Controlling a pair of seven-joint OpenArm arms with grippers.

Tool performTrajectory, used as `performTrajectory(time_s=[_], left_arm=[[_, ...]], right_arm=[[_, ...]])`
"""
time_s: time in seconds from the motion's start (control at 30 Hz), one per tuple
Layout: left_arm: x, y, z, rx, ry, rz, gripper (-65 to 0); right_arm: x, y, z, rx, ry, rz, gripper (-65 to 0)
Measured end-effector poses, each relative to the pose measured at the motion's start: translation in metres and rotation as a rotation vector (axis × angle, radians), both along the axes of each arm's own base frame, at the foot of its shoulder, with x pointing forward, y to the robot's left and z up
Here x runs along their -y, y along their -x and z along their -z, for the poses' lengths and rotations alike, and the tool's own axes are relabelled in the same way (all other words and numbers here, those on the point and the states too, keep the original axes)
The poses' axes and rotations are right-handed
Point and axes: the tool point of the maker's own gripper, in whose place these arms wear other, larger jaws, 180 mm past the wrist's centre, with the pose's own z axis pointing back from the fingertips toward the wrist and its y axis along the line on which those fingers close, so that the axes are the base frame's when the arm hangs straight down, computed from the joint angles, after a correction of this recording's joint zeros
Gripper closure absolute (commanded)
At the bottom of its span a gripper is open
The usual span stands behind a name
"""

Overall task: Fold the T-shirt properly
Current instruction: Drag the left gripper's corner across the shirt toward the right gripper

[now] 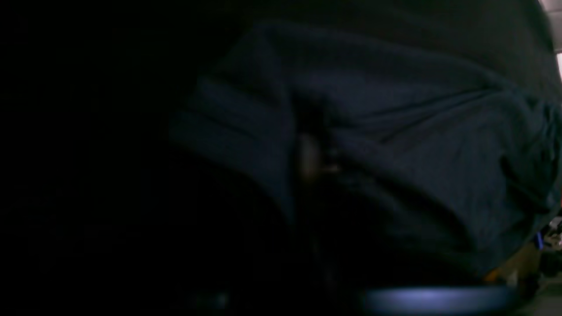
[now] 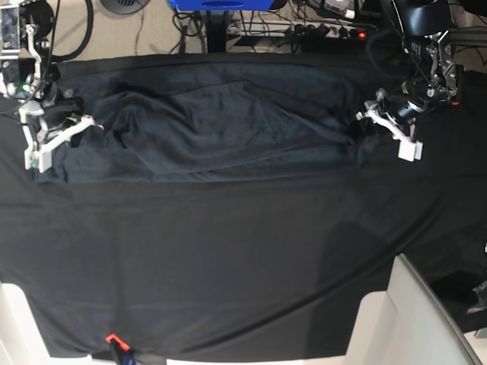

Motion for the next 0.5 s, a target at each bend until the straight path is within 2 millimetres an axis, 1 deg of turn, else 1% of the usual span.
performTrajectory(time_s=[0.1, 0.23, 0.37, 0.5], left_arm=[[-0.003, -0.008, -0.003, -0.004, -0.022, 0.024, 0.0], [-0.014, -0.020, -0.009, -0.004, -0.059, 0.044, 0.0], [-0.037, -0.024, -0.019, 0.002, -0.115, 0.050, 0.0], [-0.063, -0.019, -0.025, -0.013, -0.174, 0.048, 0.0]], right_arm=[[0.000, 0.000, 0.000, 0.000, 0.000, 0.000, 0.0], [0.000, 0.000, 0.000, 0.000, 0.000, 0.000, 0.0], [0.000, 0.000, 0.000, 0.000, 0.000, 0.000, 0.0], [-0.001, 0.000, 0.000, 0.001, -0.002, 0.001, 0.0]])
